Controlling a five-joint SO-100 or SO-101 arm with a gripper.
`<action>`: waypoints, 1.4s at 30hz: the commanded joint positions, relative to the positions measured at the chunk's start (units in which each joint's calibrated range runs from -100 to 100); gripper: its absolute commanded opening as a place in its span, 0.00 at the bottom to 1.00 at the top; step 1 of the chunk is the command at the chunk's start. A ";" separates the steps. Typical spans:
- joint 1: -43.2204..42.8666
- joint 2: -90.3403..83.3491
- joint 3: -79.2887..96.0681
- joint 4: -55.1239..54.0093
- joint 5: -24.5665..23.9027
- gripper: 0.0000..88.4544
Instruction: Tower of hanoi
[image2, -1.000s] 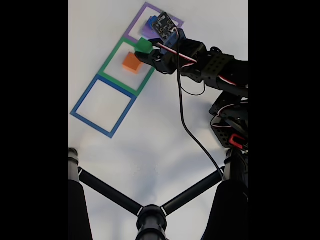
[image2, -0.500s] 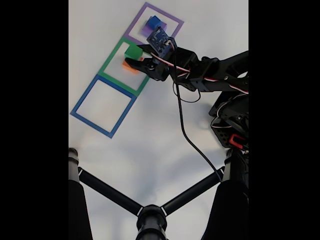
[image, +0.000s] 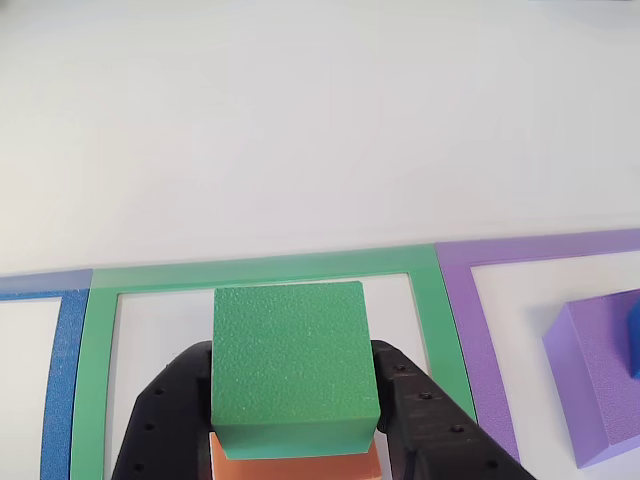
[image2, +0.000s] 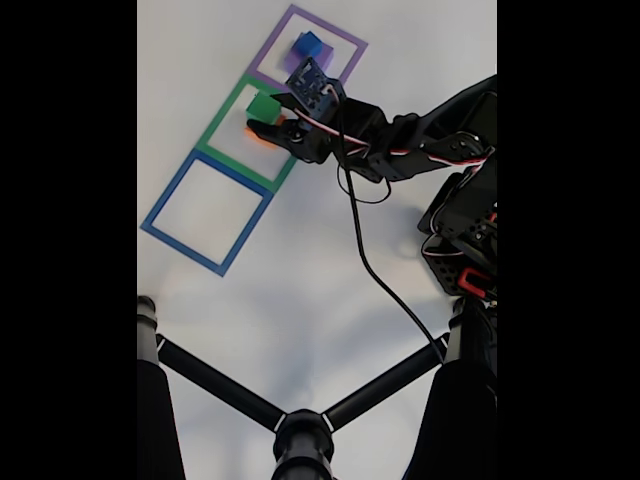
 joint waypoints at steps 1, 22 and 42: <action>0.43 -0.17 -1.63 -2.01 0.00 0.06; 0.81 7.60 -2.36 -9.62 0.00 0.27; 5.69 -24.61 -19.80 44.13 0.00 0.25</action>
